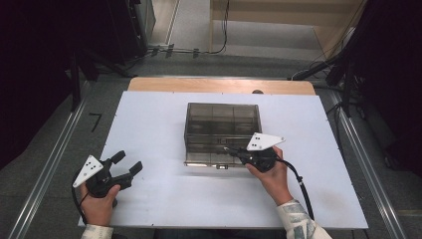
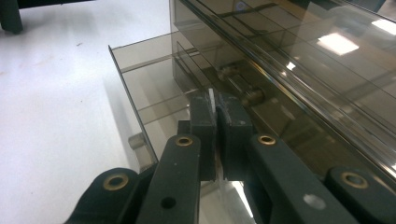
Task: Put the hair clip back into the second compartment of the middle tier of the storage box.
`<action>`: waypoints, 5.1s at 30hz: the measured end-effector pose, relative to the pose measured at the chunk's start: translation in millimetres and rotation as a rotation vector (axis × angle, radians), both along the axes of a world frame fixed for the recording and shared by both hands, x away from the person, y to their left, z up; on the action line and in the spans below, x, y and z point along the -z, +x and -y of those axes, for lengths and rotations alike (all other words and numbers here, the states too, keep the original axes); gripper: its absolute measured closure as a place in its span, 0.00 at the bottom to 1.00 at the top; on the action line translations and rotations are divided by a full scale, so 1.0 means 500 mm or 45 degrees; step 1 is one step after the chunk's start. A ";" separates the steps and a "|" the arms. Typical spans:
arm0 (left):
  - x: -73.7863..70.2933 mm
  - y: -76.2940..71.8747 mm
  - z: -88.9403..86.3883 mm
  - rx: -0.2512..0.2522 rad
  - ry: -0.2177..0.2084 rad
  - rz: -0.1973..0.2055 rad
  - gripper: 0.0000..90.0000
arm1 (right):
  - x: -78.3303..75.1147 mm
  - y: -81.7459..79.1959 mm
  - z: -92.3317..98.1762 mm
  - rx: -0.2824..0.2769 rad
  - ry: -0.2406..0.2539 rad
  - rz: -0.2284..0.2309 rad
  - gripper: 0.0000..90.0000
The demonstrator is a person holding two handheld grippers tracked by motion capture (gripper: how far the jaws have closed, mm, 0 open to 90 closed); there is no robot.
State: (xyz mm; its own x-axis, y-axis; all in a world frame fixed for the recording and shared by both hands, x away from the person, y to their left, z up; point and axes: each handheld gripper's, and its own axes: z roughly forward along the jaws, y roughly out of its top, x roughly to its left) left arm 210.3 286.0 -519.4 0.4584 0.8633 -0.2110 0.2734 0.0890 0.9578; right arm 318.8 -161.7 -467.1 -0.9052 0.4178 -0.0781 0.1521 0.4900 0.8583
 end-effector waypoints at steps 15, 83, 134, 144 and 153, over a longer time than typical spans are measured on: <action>0.000 0.000 0.000 -0.001 0.000 -0.002 0.19 | 0.017 0.011 -0.050 -0.030 -0.090 -0.015 0.93; -0.001 -0.002 -0.002 -0.004 -0.001 0.004 0.19 | 0.007 0.003 -0.026 -0.014 -0.108 0.002 0.86; 0.000 -0.003 0.001 -0.003 -0.001 -0.002 0.19 | 0.028 -0.049 0.244 0.224 0.103 -0.012 0.71; 0.000 -0.003 0.001 -0.001 -0.001 -0.001 0.19 | 0.038 -0.050 0.275 0.277 0.112 -0.020 0.68; 0.000 -0.002 0.002 -0.002 0.002 -0.001 0.19 | 0.055 -0.060 0.321 0.330 0.119 -0.047 0.67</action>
